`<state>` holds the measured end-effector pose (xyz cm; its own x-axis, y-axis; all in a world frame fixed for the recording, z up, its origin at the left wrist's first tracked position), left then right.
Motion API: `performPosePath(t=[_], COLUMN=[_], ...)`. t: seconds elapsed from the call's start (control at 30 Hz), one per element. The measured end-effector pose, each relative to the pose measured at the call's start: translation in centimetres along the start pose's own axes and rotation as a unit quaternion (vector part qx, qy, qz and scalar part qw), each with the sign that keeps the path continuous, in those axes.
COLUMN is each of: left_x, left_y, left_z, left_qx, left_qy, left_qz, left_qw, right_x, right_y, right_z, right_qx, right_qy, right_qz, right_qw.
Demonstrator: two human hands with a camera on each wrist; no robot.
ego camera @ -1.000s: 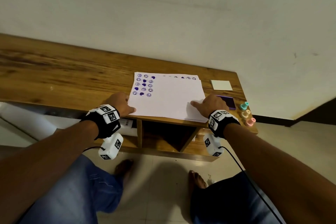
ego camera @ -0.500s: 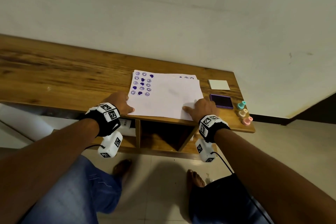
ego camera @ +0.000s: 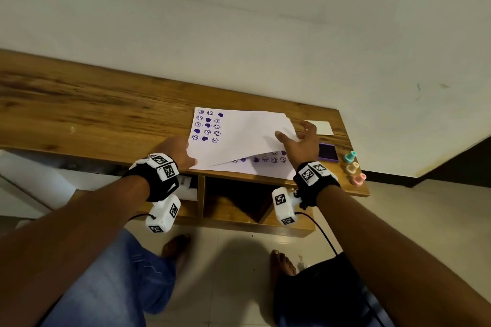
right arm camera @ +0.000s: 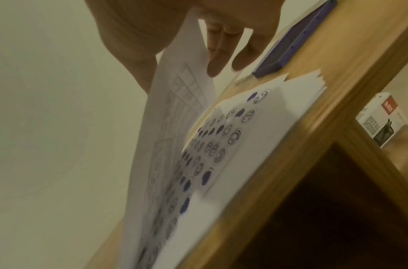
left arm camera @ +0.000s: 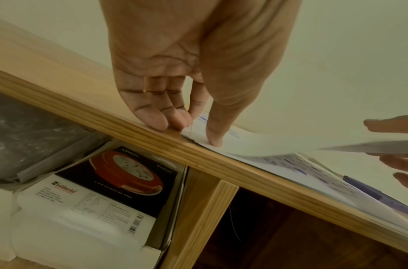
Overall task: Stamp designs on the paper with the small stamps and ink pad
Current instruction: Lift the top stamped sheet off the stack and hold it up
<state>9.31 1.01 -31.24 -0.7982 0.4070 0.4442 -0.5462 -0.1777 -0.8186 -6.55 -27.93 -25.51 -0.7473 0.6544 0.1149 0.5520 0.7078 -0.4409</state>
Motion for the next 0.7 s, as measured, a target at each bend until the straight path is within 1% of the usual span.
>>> performPosePath(t=[0.03, 0.13, 0.23, 0.33, 0.43, 0.47, 0.57, 0.7], left_x=[0.0, -0.1, -0.4, -0.4, -0.4, -0.5, -0.4, 0.1], left_y=[0.1, 0.0, 0.0, 0.0, -0.1, -0.2, -0.2, -0.3], left_z=[-0.1, 0.1, 0.0, -0.1, -0.1, -0.1, -0.2, 0.1], left_qx=[0.003, 0.001, 0.003, 0.003, 0.011, 0.010, 0.007, 0.002], left_qy=[0.001, 0.000, -0.004, -0.007, -0.008, -0.008, -0.010, -0.010], left_qz=[0.000, -0.002, -0.006, -0.007, -0.004, -0.004, -0.004, -0.003], left_qw=[1.000, 1.000, 1.000, 1.000, 1.000, 1.000, 1.000, 1.000], right_x=[-0.3, -1.6, -2.6, -3.3, -3.8, -3.9, -4.4, -4.8], right_y=[-0.1, -1.1, -1.8, -1.9, -1.3, -1.2, -1.2, -1.4], right_z=[0.1, 1.0, 2.3, 2.7, 2.0, 1.7, 1.1, 0.8], right_qx=[-0.018, -0.020, -0.018, 0.006, 0.015, 0.024, 0.047, 0.032], right_qy=[0.013, 0.058, 0.096, 0.092, 0.085, 0.087, 0.107, 0.120], right_qz=[-0.001, 0.000, -0.021, -0.041, -0.090, -0.097, -0.101, -0.104], right_qw=[1.000, 0.998, 0.995, 0.995, 0.992, 0.991, 0.988, 0.987])
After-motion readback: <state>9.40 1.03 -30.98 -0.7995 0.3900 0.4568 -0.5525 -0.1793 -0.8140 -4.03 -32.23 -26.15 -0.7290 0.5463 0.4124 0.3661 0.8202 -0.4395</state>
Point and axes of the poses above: each hand's wrist, its own x-axis away from the middle knuckle, its own y-axis out of the palm, z = x × y, the point moved 6 cm from there along -x, towards the middle knuckle, and after that the axes turned 12 degrees about -z, right-handed, at the moved point
